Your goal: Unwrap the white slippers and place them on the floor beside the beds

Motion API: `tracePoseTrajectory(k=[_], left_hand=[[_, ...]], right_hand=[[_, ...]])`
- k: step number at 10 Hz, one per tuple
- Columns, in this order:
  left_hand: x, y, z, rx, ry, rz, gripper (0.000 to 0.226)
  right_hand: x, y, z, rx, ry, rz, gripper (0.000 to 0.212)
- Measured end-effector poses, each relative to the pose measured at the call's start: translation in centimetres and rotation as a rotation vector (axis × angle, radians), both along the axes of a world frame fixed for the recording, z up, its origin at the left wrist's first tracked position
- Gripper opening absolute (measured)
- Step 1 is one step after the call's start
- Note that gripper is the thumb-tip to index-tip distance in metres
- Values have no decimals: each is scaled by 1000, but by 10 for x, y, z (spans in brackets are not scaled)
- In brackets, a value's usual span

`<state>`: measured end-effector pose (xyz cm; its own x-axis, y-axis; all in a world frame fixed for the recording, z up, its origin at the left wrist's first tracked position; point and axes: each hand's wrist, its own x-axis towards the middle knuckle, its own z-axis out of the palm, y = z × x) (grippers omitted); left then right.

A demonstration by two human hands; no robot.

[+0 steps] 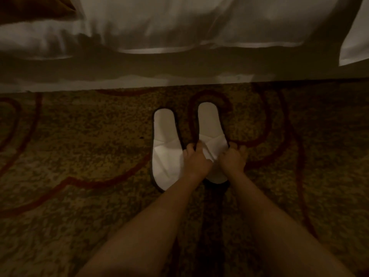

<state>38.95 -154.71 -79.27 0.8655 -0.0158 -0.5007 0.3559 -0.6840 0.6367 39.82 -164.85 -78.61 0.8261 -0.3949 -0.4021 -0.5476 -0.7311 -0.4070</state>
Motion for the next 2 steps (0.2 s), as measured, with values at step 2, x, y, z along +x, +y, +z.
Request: tracePoseTrajectory(k=[2], left_hand=[[9,19,19,113,-8,-123,66]], right_hand=[[5,2,7,-41,109,42,54]])
